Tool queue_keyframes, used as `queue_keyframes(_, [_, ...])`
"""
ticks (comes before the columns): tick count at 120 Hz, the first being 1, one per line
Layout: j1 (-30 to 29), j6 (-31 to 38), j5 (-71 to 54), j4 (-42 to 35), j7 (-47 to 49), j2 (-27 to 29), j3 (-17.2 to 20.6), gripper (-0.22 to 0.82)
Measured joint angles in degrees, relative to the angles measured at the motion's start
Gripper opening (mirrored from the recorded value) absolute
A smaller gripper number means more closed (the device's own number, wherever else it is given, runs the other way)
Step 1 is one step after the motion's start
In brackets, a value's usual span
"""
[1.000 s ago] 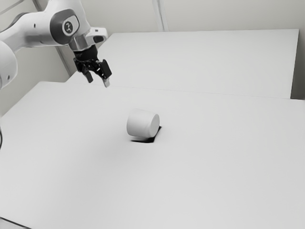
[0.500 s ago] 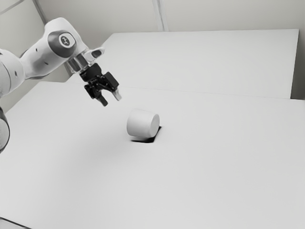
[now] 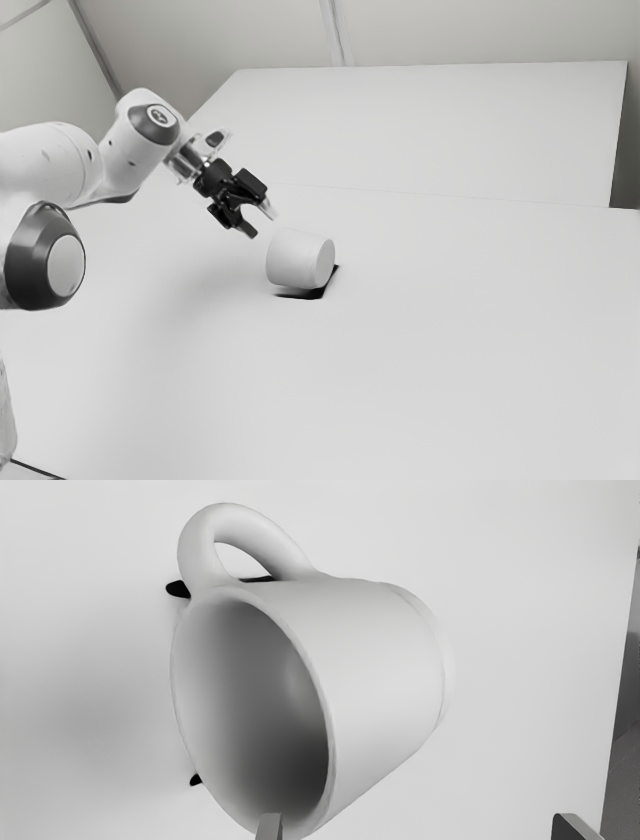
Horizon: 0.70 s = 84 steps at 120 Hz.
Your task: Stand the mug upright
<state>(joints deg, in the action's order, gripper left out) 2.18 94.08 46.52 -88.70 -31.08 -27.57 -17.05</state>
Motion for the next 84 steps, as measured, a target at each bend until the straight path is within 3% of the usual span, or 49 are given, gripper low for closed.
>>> queue_keyframes(36, [-1.2, 0.3, 3.3, -0.4, -3.3, -3.9, 0.0, 0.59])
queue_keyframes(84, [0.4, 0.3, 8.3, -4.2, -5.6, -3.7, 0.1, 0.58])
